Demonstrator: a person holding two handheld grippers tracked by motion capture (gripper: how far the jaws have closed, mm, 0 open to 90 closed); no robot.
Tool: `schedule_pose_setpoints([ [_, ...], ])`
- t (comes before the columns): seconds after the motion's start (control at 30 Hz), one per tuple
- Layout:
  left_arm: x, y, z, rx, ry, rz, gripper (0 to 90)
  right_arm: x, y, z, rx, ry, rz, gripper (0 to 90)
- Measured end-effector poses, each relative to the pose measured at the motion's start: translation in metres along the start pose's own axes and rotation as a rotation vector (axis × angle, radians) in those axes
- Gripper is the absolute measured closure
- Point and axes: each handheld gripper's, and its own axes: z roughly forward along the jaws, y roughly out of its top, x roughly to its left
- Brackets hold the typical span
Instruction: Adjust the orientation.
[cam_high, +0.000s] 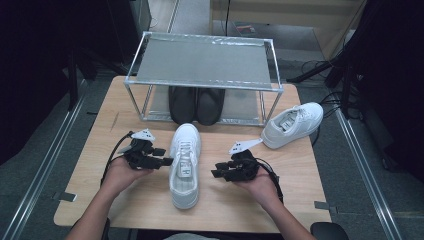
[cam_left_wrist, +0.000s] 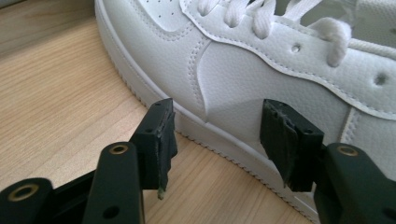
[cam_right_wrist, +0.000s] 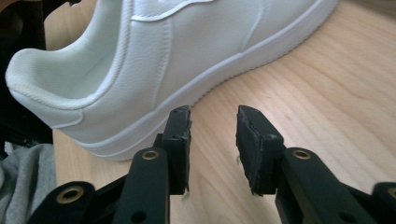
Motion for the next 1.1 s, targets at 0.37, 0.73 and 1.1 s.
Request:
schedule_pose_setpoints([
  [0.37,0.001,-0.002,0.001,0.008,0.012,0.001,40.5,-0.019,0.002,-0.024,-0.052,-0.048,0.012,59.7],
  [0.73,0.004,-0.004,-0.004,-0.002,0.012,-0.013,39.3,-0.043,0.002,-0.049,-0.076,-0.105,0.047,58.0],
  [1.1,0.003,-0.004,-0.001,0.020,0.010,-0.001,39.3,-0.062,0.003,-0.068,-0.076,-0.155,0.070,56.2],
])
